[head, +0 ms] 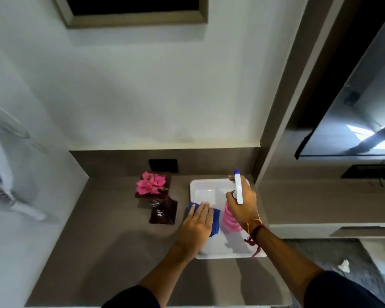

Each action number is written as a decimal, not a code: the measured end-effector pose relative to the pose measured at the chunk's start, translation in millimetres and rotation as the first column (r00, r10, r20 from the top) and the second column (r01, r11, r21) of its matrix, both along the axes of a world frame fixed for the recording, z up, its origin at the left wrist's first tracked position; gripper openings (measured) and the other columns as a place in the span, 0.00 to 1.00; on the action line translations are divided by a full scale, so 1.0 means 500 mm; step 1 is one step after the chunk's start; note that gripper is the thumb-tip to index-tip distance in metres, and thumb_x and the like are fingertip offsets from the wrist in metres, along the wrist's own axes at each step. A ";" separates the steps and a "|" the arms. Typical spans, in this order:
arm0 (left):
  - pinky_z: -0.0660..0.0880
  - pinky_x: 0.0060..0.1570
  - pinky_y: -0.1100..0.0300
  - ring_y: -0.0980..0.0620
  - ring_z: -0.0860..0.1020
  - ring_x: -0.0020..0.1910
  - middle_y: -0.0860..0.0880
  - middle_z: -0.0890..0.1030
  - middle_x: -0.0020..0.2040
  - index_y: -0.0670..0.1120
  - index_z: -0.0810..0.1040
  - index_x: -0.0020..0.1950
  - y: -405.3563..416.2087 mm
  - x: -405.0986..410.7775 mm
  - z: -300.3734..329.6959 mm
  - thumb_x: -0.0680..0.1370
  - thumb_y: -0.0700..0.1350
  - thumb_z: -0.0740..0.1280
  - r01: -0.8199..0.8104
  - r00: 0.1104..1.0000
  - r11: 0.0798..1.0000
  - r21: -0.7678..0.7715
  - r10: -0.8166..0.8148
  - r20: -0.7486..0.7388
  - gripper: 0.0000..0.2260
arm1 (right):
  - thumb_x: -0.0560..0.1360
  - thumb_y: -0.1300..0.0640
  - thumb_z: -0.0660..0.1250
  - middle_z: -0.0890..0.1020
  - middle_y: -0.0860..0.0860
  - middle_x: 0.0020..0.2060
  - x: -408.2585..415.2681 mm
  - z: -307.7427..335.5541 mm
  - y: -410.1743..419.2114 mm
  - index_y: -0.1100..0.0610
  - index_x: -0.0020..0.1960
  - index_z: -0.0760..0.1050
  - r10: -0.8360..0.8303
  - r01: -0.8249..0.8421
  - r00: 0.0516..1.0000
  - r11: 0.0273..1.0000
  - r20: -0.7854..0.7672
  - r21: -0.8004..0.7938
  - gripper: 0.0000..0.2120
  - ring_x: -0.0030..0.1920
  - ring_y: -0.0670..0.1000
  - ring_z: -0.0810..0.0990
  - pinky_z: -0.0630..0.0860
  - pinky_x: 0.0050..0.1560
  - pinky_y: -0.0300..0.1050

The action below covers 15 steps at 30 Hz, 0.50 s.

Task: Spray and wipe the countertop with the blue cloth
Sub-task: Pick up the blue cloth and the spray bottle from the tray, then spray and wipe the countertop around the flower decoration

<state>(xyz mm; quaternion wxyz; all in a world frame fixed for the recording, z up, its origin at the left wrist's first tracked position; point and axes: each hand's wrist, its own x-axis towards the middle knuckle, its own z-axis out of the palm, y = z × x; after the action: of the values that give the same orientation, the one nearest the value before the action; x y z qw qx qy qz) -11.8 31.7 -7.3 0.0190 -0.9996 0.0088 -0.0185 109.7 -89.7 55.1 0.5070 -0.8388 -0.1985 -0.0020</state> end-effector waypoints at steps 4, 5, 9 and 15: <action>0.64 0.72 0.45 0.41 0.69 0.72 0.37 0.71 0.72 0.37 0.67 0.73 0.054 -0.081 0.055 0.72 0.39 0.74 -0.114 0.993 0.992 0.046 0.112 0.037 0.32 | 0.72 0.61 0.69 0.83 0.55 0.45 -0.073 0.089 0.057 0.60 0.58 0.76 0.059 -0.047 0.992 0.993 0.116 -0.107 0.14 0.41 0.52 0.82 0.84 0.47 0.47; 0.58 0.74 0.44 0.40 0.64 0.75 0.36 0.66 0.75 0.36 0.61 0.75 0.071 -0.108 0.061 0.74 0.37 0.71 -0.133 0.991 0.990 0.048 0.132 0.031 0.32 | 0.71 0.61 0.69 0.84 0.55 0.43 -0.099 0.108 0.075 0.59 0.55 0.77 0.072 -0.055 0.989 0.990 0.128 -0.131 0.13 0.40 0.53 0.82 0.84 0.45 0.49; 0.51 0.77 0.46 0.41 0.58 0.77 0.37 0.61 0.77 0.36 0.54 0.77 0.137 -0.212 0.077 0.79 0.35 0.59 -0.228 0.972 0.973 0.026 0.227 0.057 0.27 | 0.68 0.61 0.65 0.83 0.55 0.39 -0.222 0.137 0.153 0.57 0.47 0.77 0.121 -0.103 0.991 0.964 0.060 -0.247 0.09 0.38 0.57 0.82 0.83 0.40 0.55; 0.53 0.78 0.50 0.44 0.59 0.77 0.40 0.61 0.78 0.40 0.55 0.77 0.194 -0.344 0.064 0.79 0.39 0.64 -0.367 0.930 0.926 -0.087 0.367 -0.015 0.29 | 0.68 0.61 0.62 0.81 0.59 0.43 -0.391 0.060 0.217 0.59 0.46 0.76 0.031 -0.131 0.957 0.933 -0.289 -0.334 0.08 0.43 0.60 0.80 0.81 0.46 0.57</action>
<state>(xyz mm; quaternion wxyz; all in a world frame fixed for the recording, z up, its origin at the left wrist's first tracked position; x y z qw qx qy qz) -183.8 128.7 24.9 -0.0222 -0.9834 -0.1792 -0.0159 -86.0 18.6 85.3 0.3725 -0.8982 -0.1570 0.1726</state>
